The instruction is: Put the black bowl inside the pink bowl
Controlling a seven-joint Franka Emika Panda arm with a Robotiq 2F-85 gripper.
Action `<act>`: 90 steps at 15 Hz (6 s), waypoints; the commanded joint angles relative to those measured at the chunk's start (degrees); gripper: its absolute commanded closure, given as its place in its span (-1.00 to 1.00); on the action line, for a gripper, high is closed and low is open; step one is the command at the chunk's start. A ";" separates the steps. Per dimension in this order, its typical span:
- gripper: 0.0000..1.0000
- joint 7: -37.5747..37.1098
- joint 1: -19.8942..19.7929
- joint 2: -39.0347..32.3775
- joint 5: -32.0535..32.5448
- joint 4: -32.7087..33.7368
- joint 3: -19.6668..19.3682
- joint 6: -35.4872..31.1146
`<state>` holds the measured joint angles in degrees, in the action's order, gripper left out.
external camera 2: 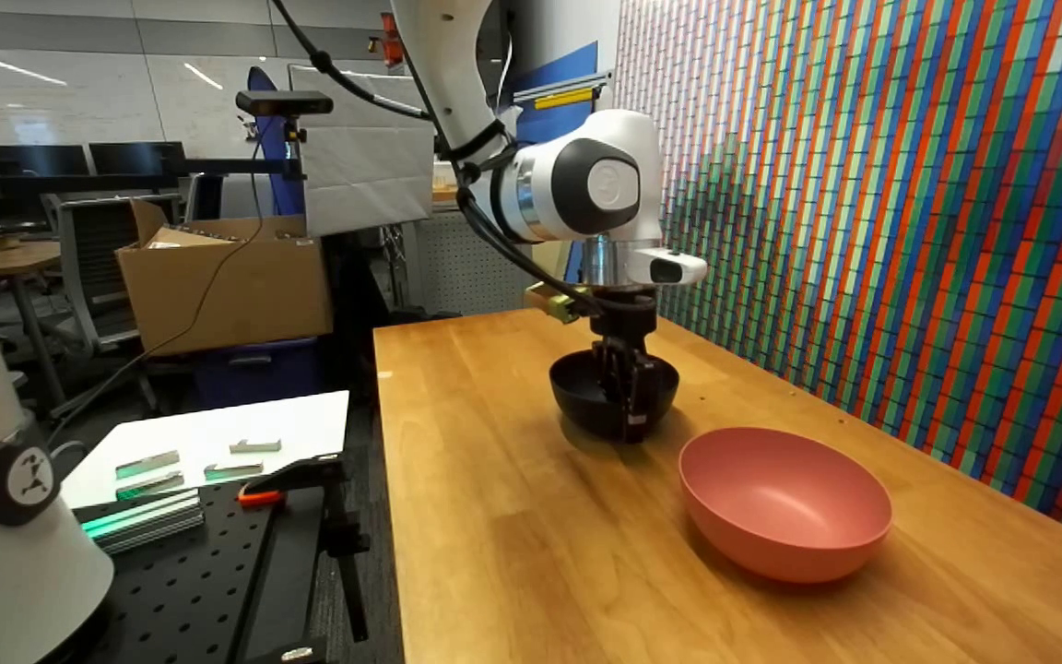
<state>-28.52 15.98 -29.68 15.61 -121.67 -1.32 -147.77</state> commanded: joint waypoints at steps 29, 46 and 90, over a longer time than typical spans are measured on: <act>0.98 6.49 -13.50 16.54 -17.80 7.94 -2.69 16.14; 0.98 6.61 -17.68 16.24 -13.00 -3.08 -6.50 13.61; -1.00 27.29 -16.48 32.94 -21.33 16.15 0.83 49.89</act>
<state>-1.24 -0.52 3.30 -5.73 -105.66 -0.46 -98.03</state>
